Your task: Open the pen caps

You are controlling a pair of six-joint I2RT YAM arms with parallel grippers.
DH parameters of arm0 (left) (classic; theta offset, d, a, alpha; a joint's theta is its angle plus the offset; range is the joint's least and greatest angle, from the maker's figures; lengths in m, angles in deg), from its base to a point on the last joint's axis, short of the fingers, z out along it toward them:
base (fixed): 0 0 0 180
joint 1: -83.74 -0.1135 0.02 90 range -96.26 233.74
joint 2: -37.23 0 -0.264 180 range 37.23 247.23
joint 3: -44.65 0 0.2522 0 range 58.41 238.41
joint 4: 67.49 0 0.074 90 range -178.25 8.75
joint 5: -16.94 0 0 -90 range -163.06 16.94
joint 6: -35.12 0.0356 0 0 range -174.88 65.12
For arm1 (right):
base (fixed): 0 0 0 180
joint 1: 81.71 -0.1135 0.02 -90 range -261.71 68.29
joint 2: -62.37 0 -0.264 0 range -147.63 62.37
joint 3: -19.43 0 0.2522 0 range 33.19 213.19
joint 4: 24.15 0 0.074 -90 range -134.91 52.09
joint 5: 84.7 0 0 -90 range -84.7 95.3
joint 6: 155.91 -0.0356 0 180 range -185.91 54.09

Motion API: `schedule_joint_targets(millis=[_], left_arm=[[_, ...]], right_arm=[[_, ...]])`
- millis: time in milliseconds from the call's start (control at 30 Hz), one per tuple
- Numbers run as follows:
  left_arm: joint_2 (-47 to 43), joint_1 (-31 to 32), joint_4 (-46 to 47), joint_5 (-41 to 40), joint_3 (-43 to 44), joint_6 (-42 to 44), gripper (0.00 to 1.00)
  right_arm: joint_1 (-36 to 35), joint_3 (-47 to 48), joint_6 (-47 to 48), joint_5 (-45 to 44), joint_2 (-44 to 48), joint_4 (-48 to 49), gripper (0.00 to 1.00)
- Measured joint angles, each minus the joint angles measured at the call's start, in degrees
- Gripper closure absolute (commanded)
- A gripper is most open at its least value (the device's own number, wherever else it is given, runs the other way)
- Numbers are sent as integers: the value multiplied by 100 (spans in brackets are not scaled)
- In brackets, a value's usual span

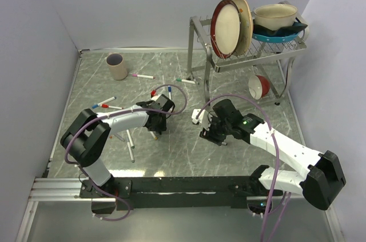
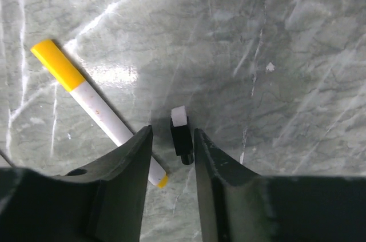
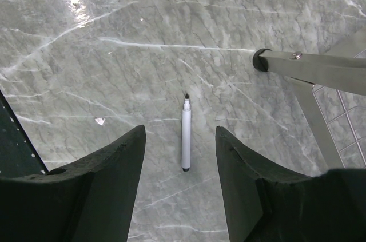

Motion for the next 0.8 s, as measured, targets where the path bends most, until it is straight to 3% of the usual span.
schedule_joint_targets(millis=[100, 267, 400, 500, 700, 800], left_arm=[[-107, 7, 15, -59, -15, 4, 36], [-1163, 13, 284, -138, -369, 13, 23], [-2041, -114, 603, -256, -704, -170, 1], [-2227, -400, 693, -356, -905, -621, 3], [-1952, -977, 627, -267, -1154, -1589, 27], [-1731, -1047, 610, -219, -1152, -1941, 33]], right_arm=[[0, 0, 4, 7, -2, -2, 40], [0, 0, 15, 42, -15, -2, 39], [0, 0, 24, 52, -22, -4, 39], [0, 0, 22, 79, -33, -7, 39], [0, 0, 24, 101, -55, -7, 38], [0, 0, 24, 103, -61, -7, 38]])
